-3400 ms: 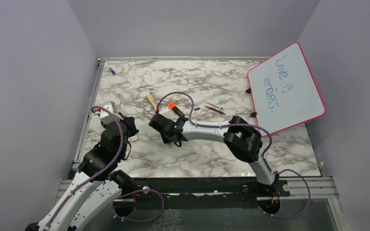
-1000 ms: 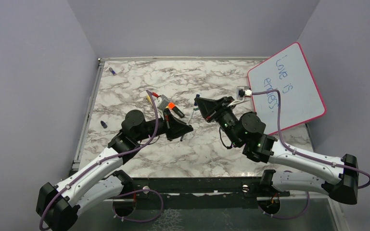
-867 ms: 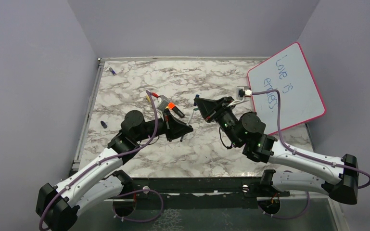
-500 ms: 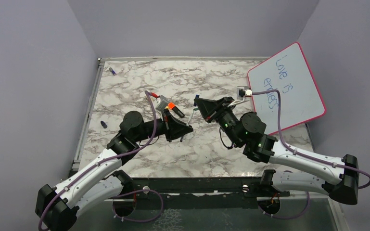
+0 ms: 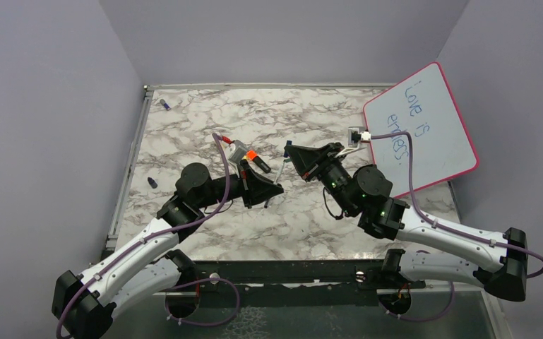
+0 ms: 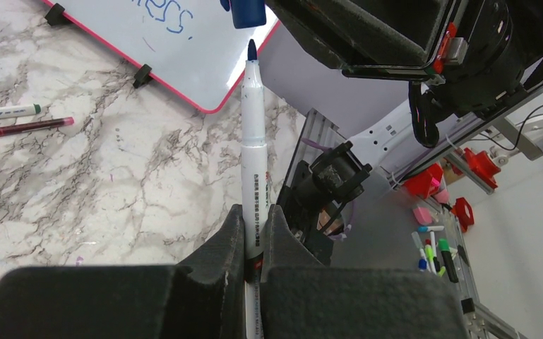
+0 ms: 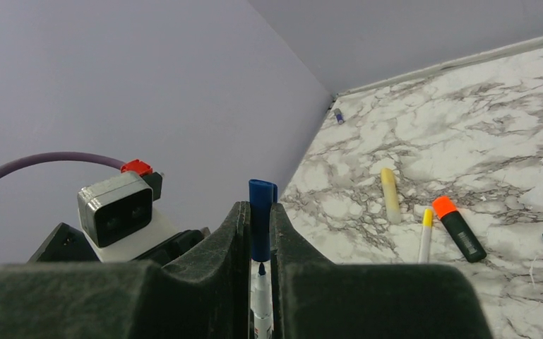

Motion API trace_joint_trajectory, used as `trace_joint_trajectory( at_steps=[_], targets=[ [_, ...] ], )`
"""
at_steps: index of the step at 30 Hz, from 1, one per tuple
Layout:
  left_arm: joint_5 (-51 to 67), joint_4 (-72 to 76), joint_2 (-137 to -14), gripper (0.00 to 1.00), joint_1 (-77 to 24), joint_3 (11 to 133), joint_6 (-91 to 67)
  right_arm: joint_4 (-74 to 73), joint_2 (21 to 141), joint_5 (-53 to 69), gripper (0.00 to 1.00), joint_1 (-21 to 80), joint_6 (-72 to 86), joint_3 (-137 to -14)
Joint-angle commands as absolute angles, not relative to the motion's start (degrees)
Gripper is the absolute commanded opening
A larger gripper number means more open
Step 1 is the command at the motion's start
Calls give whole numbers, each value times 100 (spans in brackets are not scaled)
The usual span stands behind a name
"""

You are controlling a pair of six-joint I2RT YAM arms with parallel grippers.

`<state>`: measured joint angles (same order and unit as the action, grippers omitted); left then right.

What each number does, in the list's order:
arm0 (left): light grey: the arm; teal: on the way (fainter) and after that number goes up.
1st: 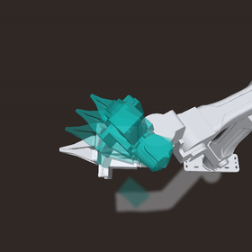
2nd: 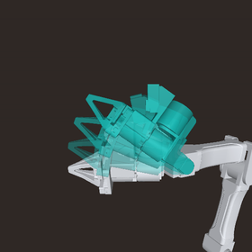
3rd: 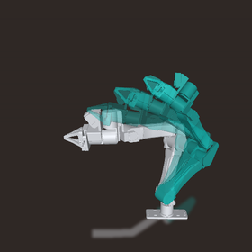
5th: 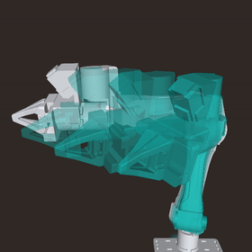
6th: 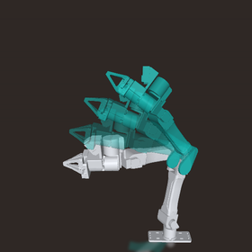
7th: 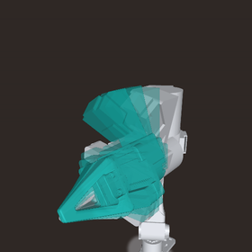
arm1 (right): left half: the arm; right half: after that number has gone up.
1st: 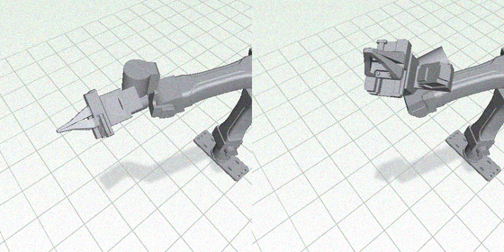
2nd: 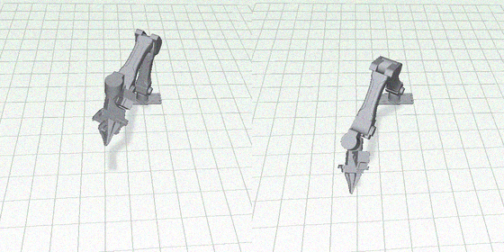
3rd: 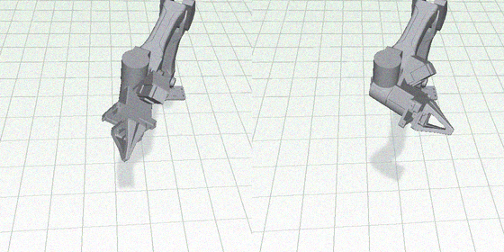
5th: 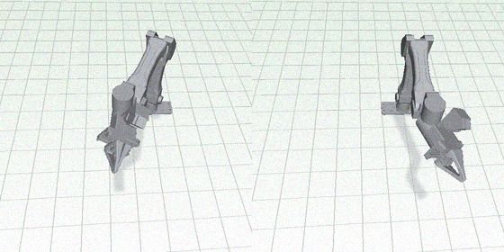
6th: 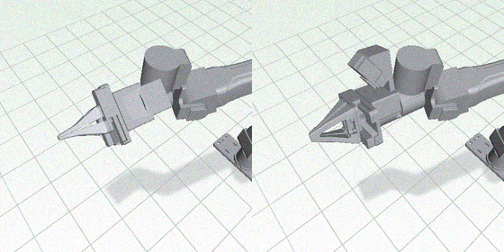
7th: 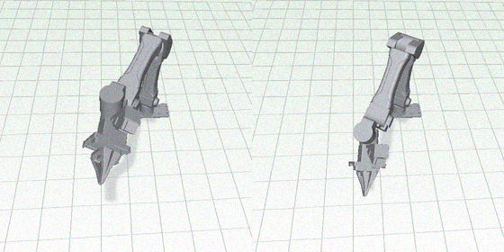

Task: Insert the pens into the pen caps

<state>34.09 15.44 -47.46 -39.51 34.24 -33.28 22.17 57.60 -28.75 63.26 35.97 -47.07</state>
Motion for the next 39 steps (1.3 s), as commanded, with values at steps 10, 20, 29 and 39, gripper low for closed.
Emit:
trace_joint_trajectory(
  at_steps=[10, 20, 29, 39],
  targets=[
    [3164, 1789, -4668, 0, -3981, 3410, -3251, 2006, 5683, -2684, 15, 6311, 3713, -4658],
    [2918, 1784, -4591, 0, -3981, 3523, -3296, 1665, 5669, -2320, 14, 6311, 3975, -4611],
    [2883, 1776, -4548, 0, -3981, 3683, -3210, 1472, 5464, -1624, 14, 6311, 3988, -4379],
    [2883, 1519, -4573, 0, -3981, 3632, -3086, 1314, 5292, -1520, 43, 6311, 4107, -4274]
  ],
)
